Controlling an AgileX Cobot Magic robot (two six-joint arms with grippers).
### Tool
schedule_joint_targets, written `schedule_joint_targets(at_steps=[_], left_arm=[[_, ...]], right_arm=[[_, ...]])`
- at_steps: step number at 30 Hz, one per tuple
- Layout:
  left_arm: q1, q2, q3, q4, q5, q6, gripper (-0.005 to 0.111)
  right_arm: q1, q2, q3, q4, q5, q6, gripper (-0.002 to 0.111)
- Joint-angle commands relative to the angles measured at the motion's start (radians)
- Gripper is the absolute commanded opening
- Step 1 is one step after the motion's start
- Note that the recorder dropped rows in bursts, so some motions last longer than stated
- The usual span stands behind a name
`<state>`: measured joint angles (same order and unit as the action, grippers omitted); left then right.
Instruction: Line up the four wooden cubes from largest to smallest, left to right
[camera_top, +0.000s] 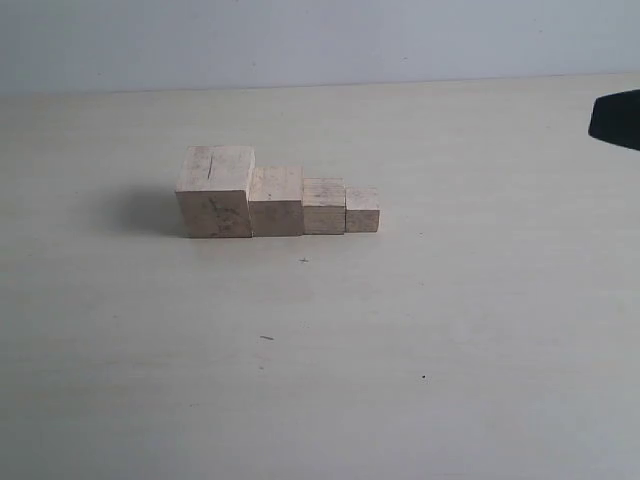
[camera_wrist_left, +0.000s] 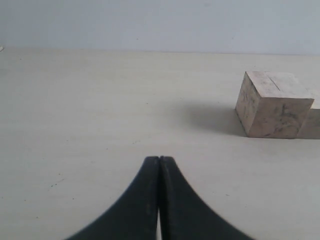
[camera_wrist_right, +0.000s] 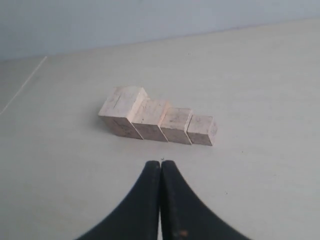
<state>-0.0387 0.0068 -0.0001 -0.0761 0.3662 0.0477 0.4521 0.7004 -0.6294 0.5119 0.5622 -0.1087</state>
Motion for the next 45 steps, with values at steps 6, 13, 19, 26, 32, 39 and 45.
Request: schedule_joint_targets(at_steps=[6,13,19,26,32,39,45], left_arm=[[0.004,-0.007,0.0,0.003,-0.014,-0.001,0.0],[0.004,-0.007,0.0,0.003,-0.014,-0.001,0.0],[0.004,-0.007,0.0,0.003,-0.014,-0.001,0.0],[0.004,-0.007,0.0,0.003,-0.014,-0.001,0.0],[0.004,-0.007,0.0,0.003,-0.014,-0.001,0.0],[0.004,-0.007,0.0,0.003,-0.014,-0.001,0.0],[0.004,-0.007,0.0,0.003,-0.014,-0.001,0.0]], right_arm=[[0.002,-0.073,0.005,0.008,-0.033,0.005,0.0],[0.002,-0.073,0.005,0.008,-0.033,0.005,0.0],[0.002,-0.073,0.005,0.004,-0.033,0.005,0.0],[0.002,-0.076,0.005,-0.086,-0.029,0.005,0.0],[-0.043,-0.126,0.005,-0.181,-0.038,0.005,0.0],[-0.211,-0.299,0.059,-0.301,-0.04,0.005,0.0],[-0.337,-0.488,0.151,-0.403,-0.059,0.007,0.0]])
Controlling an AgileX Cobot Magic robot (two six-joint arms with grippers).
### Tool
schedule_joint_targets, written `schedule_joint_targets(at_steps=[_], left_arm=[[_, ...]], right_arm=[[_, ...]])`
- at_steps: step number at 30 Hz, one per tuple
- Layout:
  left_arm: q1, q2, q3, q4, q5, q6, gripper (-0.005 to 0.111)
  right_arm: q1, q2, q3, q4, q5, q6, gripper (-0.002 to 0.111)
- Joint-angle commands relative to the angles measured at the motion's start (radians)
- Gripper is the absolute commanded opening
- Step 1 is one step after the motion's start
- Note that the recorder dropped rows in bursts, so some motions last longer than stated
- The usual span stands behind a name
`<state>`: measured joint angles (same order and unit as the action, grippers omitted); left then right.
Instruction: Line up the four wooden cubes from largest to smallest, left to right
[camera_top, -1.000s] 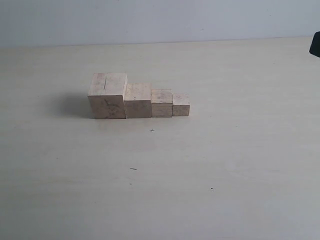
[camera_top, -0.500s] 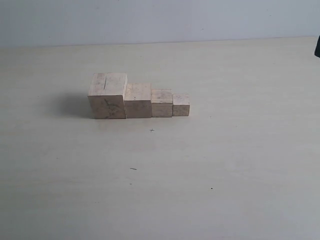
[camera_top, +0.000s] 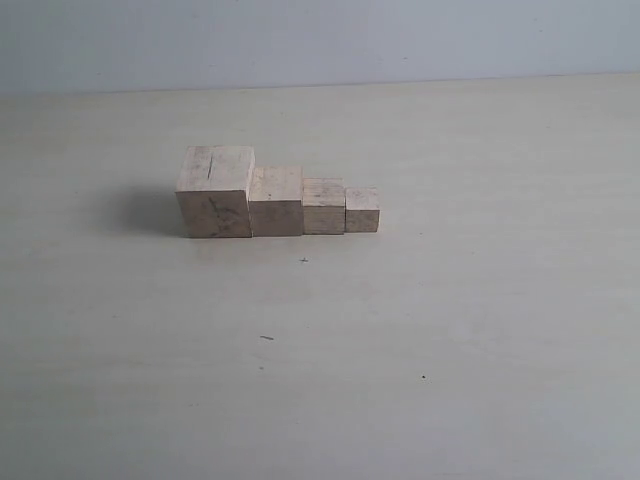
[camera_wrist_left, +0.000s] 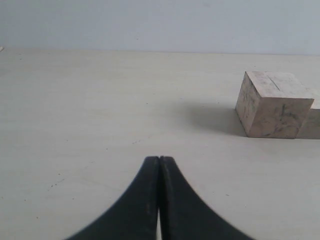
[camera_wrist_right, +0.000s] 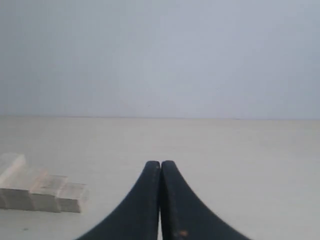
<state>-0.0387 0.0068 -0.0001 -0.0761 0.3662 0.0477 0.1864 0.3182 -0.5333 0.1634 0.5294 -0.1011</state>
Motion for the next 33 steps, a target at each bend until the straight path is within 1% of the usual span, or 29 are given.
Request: schedule_joint_targets(at_steps=[1,4,7,17,21,23,28,33], left_arm=[[0.004,-0.007,0.0,0.003,-0.014,-0.001,0.0],[0.004,-0.007,0.0,0.003,-0.014,0.001,0.0],[0.004,-0.007,0.0,0.003,-0.014,0.001,0.0],[0.004,-0.007,0.0,0.003,-0.014,0.001,0.0],[0.004,-0.007,0.0,0.003,-0.014,0.001,0.0],[0.004,-0.007,0.0,0.003,-0.014,0.001,0.0],[0.004,-0.007,0.0,0.003,-0.014,-0.001,0.0],[0.004,-0.007,0.0,0.003,-0.014,0.001,0.0]], right_arm=[[-0.087,-0.129,0.075,-0.055,-0.045,0.0,0.0],[-0.138,-0.2,0.138,-0.055,-0.126,0.0,0.0],[-0.162,-0.238,0.204,-0.051,-0.181,0.01,0.0],[-0.163,-0.251,0.455,-0.006,-0.28,0.027,0.0],[-0.163,-0.251,0.53,0.001,-0.328,0.073,0.0],[-0.163,-0.251,0.533,0.001,-0.342,0.09,0.0],[-0.163,-0.251,0.533,-0.015,-0.267,0.093,0.0],[-0.163,-0.251,0.533,-0.022,-0.243,0.03,0.0]])
